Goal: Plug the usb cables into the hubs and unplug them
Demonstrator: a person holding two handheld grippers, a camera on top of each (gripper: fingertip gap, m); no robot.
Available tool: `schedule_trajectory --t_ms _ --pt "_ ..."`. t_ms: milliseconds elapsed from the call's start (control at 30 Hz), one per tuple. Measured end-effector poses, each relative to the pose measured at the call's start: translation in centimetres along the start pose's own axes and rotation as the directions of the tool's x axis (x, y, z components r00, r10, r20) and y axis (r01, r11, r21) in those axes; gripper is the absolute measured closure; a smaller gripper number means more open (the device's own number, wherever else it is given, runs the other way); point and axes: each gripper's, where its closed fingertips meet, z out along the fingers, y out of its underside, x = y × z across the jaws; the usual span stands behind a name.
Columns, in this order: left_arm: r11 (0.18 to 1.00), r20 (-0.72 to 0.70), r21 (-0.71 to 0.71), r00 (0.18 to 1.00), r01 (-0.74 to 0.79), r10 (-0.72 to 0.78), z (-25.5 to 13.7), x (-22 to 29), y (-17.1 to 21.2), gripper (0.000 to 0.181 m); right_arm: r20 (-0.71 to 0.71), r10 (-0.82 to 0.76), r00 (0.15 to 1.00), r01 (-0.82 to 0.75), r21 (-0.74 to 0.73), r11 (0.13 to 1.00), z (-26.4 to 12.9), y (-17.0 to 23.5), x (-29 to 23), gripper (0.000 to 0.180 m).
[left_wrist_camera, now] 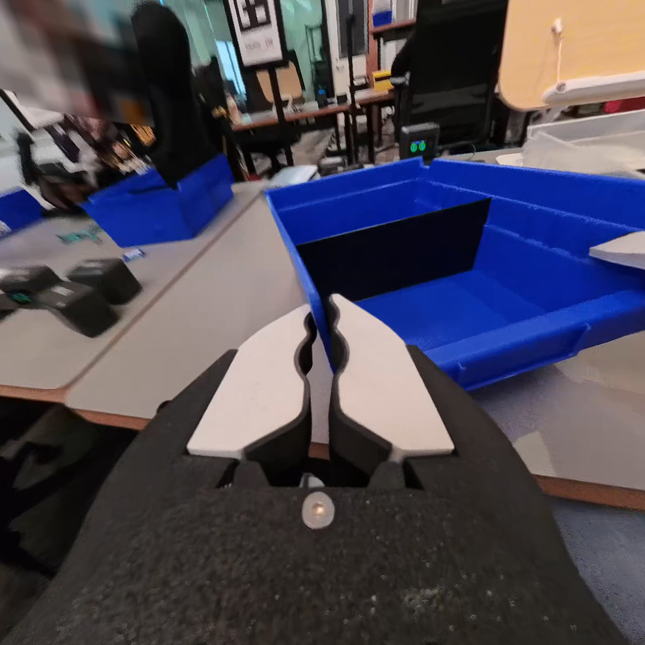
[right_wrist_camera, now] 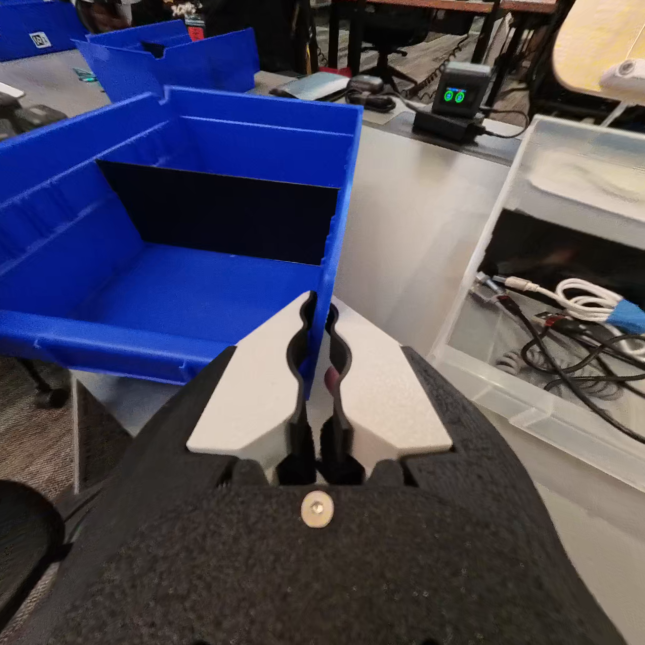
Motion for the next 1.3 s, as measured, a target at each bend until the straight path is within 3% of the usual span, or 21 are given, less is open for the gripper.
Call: schedule_trajectory --t_ms 100,267,433,567,700,800,867,1033,1200,1300 --pt "0.996 0.023 0.078 0.999 -0.031 0.029 -1.2 0.9 -3.1 0.177 -0.035 -0.043 0.998 0.046 0.074 0.996 -1.8 -2.4 1.1 0.178" --pt "0.965 -0.05 0.256 0.996 -0.065 0.08 -0.7 6.0 -12.3 0.176 -0.153 -0.037 0.987 0.072 0.232 0.97 -7.1 -9.5 7.6 0.178" --pt "0.91 -0.15 0.391 0.965 -0.141 0.213 2.2 17.6 -19.7 0.175 -0.312 0.011 0.95 0.109 0.366 0.924 -14.7 -14.6 19.7 0.175" --pt "0.911 -0.304 0.394 0.918 -0.123 0.255 3.5 30.6 -21.9 0.174 -0.425 0.107 0.899 0.055 0.353 0.934 -20.5 -12.8 31.4 0.176" --pt "0.904 -0.381 0.371 0.854 -0.211 0.356 3.8 44.8 -20.1 0.173 -0.558 0.138 0.818 -0.016 0.218 0.976 -23.0 -3.7 43.9 0.176" --pt "0.906 -0.444 0.318 0.8 -0.279 0.403 3.5 53.6 -15.4 0.173 -0.533 0.311 0.787 -0.197 0.26 0.945 -25.4 4.3 49.9 0.179" --pt "0.92 -0.503 0.271 0.774 -0.283 0.385 3.4 57.6 -12.3 0.173 -0.564 0.33 0.757 -0.24 0.229 0.943 -26.9 7.1 52.9 0.178" --pt "0.929 -0.506 0.241 0.78 -0.282 0.368 5.1 61.5 -9.0 0.172 -0.613 0.263 0.745 -0.242 0.119 0.963 -25.8 11.4 56.4 0.177" --pt "0.95 -0.52 0.161 0.795 -0.267 0.312 6.9 61.6 -7.4 0.172 -0.615 0.252 0.747 -0.269 0.066 0.961 -23.2 12.4 57.1 0.176" --pt "0.939 -0.561 0.179 0.754 -0.293 0.343 6.8 61.8 -7.0 0.169 -0.637 0.241 0.732 -0.296 0.02 0.955 -22.9 13.3 57.2 0.173"
